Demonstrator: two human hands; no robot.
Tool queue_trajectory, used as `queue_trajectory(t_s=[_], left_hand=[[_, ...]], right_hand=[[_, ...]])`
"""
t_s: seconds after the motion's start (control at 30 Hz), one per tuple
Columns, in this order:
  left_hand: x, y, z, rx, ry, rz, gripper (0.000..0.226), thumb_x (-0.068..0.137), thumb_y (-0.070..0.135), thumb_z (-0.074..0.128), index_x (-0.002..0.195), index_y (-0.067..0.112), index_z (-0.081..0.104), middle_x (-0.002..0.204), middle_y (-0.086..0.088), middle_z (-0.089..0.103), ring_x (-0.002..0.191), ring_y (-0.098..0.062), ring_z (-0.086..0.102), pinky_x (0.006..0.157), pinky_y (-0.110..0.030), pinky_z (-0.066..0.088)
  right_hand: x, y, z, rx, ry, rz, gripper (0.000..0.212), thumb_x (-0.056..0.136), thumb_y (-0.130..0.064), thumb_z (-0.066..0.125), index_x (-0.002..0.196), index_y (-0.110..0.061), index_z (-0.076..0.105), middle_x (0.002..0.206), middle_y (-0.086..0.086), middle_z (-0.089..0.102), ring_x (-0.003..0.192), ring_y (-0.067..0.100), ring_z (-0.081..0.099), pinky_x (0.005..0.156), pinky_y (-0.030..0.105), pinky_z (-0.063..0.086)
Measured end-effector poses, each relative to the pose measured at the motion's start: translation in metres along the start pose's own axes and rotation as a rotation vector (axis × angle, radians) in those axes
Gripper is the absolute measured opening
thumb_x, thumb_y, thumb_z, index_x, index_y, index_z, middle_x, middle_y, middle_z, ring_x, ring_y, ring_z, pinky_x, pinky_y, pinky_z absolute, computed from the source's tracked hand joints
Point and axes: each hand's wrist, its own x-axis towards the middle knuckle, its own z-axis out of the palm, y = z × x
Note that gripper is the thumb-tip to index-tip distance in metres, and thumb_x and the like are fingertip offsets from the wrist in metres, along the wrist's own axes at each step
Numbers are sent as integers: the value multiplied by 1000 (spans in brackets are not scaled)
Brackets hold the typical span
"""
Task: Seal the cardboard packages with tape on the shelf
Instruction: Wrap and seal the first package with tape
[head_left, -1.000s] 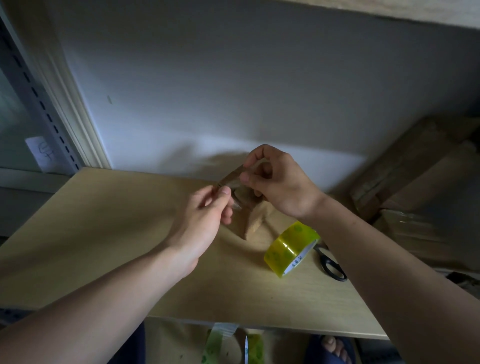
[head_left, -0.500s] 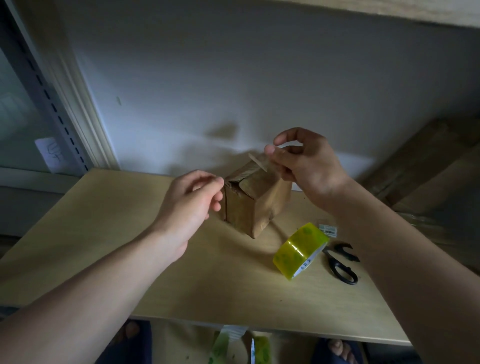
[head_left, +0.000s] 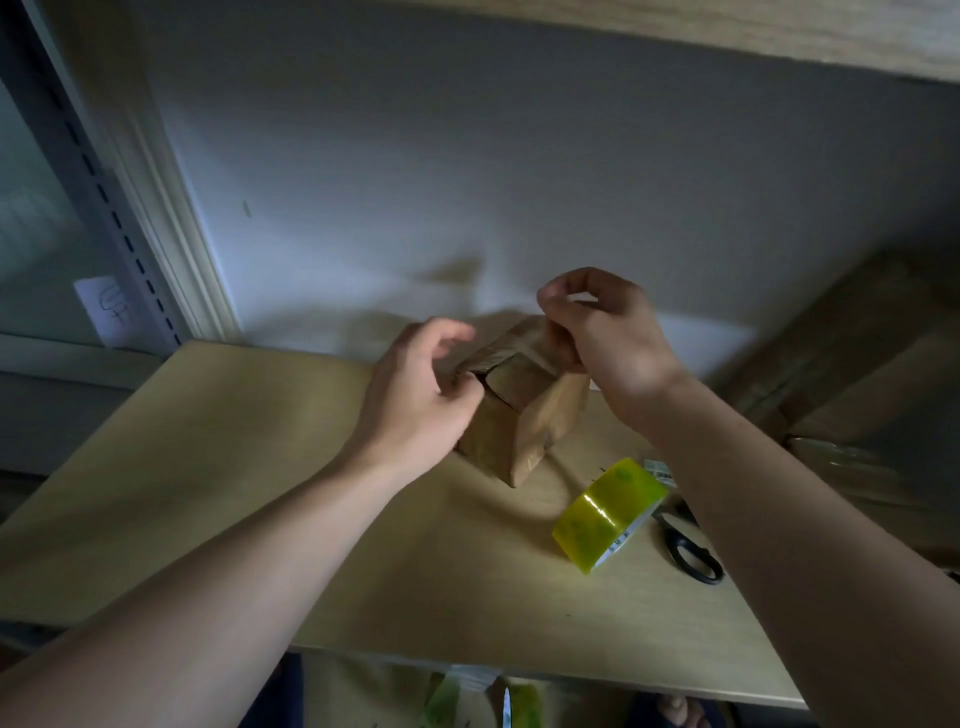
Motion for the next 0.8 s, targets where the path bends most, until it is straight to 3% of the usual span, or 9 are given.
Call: queue_trajectory(t_s=[0.1, 0.2, 0.3, 0.43, 0.57, 0.73, 0.8], left_hand=[[5, -6, 7, -39, -91, 14, 30, 80, 33, 70, 109, 28, 70, 107, 14, 73, 103, -6, 68, 92, -39, 57], [10, -8, 9, -37, -24, 32, 11, 88, 28, 75, 99, 25, 75, 94, 14, 75, 90, -2, 70, 84, -32, 58], [12, -4, 6, 24, 44, 58, 10, 94, 31, 70, 89, 25, 77, 83, 14, 75, 79, -4, 69, 73, -28, 55], [10, 0, 5, 54, 52, 73, 12, 94, 27, 71, 83, 23, 75, 69, 12, 69, 62, -4, 60, 57, -22, 43], [3, 1, 1, 86, 43, 117, 14, 96, 23, 69, 82, 18, 71, 64, 4, 65, 61, -16, 55, 55, -24, 39], [-3, 1, 2, 109, 29, 201, 10, 98, 20, 65, 89, 18, 69, 78, 4, 68, 72, -16, 61, 67, -32, 48], [-5, -1, 3, 135, -25, 267, 8, 97, 24, 66, 93, 19, 70, 85, 5, 66, 77, -13, 61, 66, -28, 46]], right_hand=[[-3, 7, -8, -136, -165, 69, 11, 98, -13, 65, 88, -11, 65, 53, 0, 51, 45, 14, 38, 45, 23, 29], [-10, 7, -11, -386, -288, 89, 15, 88, -24, 79, 87, -14, 68, 62, -7, 59, 50, 3, 50, 48, 18, 38], [-17, -1, -9, -639, -327, 76, 31, 73, -42, 87, 78, -20, 65, 76, -7, 65, 68, 7, 56, 61, 25, 42], [-23, -9, -6, -821, -308, 81, 38, 67, -49, 88, 79, -18, 68, 81, 0, 69, 71, 10, 59, 61, 28, 46], [-22, -20, -14, -829, -295, 94, 25, 82, -41, 74, 77, -17, 68, 83, 0, 66, 82, 17, 62, 68, 32, 49], [-18, -15, -28, -718, -282, 127, 36, 88, -26, 64, 56, -16, 50, 56, -4, 46, 56, 16, 42, 54, 29, 32], [-17, -11, -32, -662, -309, 140, 41, 88, -26, 68, 52, -18, 52, 48, -8, 44, 47, 11, 41, 53, 28, 32]])
